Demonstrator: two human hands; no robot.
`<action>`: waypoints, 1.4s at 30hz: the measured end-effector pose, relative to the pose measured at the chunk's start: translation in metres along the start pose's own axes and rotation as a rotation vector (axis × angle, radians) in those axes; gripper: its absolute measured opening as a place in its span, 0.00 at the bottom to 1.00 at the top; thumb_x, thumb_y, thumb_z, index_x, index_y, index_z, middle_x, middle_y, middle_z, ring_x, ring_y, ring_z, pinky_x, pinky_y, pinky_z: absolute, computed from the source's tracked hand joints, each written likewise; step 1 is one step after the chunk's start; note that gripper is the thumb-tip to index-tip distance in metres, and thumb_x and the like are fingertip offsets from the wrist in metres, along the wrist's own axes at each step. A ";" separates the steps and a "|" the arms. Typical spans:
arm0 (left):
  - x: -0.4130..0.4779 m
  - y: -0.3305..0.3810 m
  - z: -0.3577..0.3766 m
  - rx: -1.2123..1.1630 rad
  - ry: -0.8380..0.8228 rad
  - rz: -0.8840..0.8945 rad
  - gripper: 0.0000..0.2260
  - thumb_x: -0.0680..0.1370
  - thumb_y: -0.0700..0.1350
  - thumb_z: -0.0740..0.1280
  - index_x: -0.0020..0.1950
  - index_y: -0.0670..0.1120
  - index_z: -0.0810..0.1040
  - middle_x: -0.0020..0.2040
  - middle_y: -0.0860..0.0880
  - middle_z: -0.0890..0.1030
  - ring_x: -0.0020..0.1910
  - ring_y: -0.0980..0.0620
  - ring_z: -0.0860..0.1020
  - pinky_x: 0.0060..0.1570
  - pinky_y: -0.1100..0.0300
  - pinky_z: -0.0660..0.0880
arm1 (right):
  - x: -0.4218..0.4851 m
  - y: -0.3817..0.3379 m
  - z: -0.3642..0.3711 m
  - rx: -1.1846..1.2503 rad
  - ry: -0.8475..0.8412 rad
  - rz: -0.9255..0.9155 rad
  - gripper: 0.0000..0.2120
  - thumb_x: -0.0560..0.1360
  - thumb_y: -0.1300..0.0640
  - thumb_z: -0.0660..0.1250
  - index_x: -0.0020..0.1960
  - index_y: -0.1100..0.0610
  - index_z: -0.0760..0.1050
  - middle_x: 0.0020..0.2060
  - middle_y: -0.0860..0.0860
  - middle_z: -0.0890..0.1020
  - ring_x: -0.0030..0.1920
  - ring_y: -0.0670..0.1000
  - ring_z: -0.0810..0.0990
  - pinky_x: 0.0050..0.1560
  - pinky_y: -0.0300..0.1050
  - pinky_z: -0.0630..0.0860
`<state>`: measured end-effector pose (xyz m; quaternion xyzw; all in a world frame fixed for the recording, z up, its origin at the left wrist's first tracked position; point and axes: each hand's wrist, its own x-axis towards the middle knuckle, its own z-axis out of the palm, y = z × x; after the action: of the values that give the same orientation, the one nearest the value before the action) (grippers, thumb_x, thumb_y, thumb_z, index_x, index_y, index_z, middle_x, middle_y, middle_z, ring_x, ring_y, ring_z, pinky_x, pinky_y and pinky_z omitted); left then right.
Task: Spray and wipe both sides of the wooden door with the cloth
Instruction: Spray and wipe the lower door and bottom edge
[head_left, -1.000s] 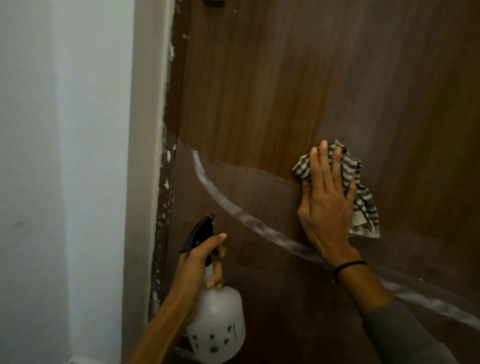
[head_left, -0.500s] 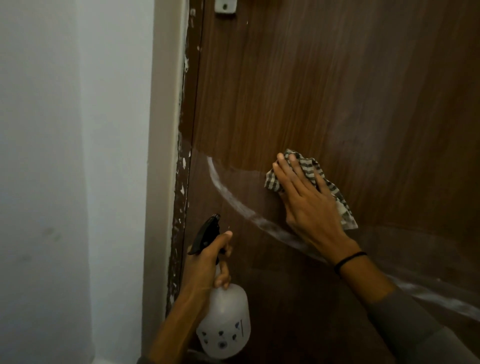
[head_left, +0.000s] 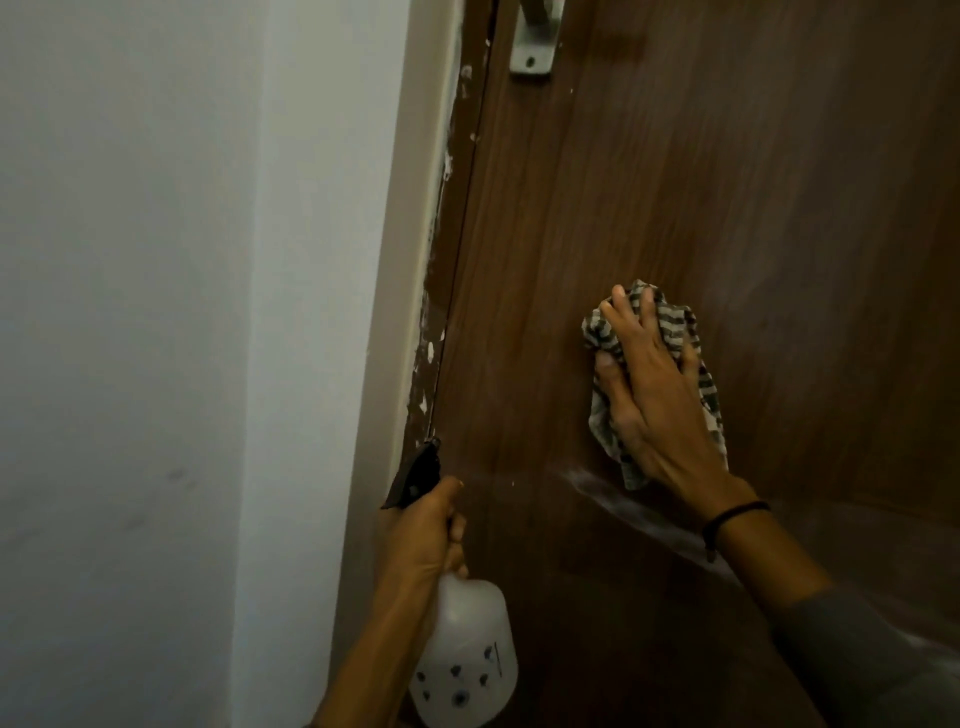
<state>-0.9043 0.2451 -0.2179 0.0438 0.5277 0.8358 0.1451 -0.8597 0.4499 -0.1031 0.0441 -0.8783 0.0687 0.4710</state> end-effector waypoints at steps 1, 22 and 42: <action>0.000 0.001 -0.003 -0.006 -0.022 0.011 0.19 0.82 0.45 0.65 0.31 0.44 0.70 0.24 0.47 0.70 0.15 0.56 0.61 0.19 0.64 0.63 | 0.006 -0.005 0.004 -0.021 -0.001 -0.017 0.25 0.86 0.48 0.51 0.82 0.49 0.55 0.81 0.42 0.53 0.80 0.39 0.41 0.75 0.40 0.31; 0.000 0.007 -0.029 -0.011 -0.015 0.161 0.17 0.81 0.43 0.66 0.34 0.38 0.74 0.26 0.45 0.76 0.14 0.55 0.64 0.19 0.63 0.64 | -0.036 -0.044 0.195 -0.740 -0.209 -0.689 0.33 0.78 0.43 0.59 0.79 0.56 0.63 0.81 0.61 0.55 0.81 0.62 0.48 0.78 0.65 0.46; 0.034 -0.036 -0.025 -0.008 0.006 0.049 0.14 0.79 0.44 0.69 0.36 0.39 0.76 0.28 0.45 0.77 0.15 0.55 0.64 0.19 0.64 0.65 | 0.098 -0.046 0.086 -0.714 -0.048 -0.618 0.28 0.85 0.44 0.47 0.82 0.55 0.55 0.81 0.56 0.57 0.81 0.56 0.53 0.79 0.62 0.50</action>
<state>-0.9356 0.2475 -0.2634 0.0537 0.5234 0.8414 0.1233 -0.9782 0.3895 -0.0650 0.1404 -0.8033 -0.3820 0.4348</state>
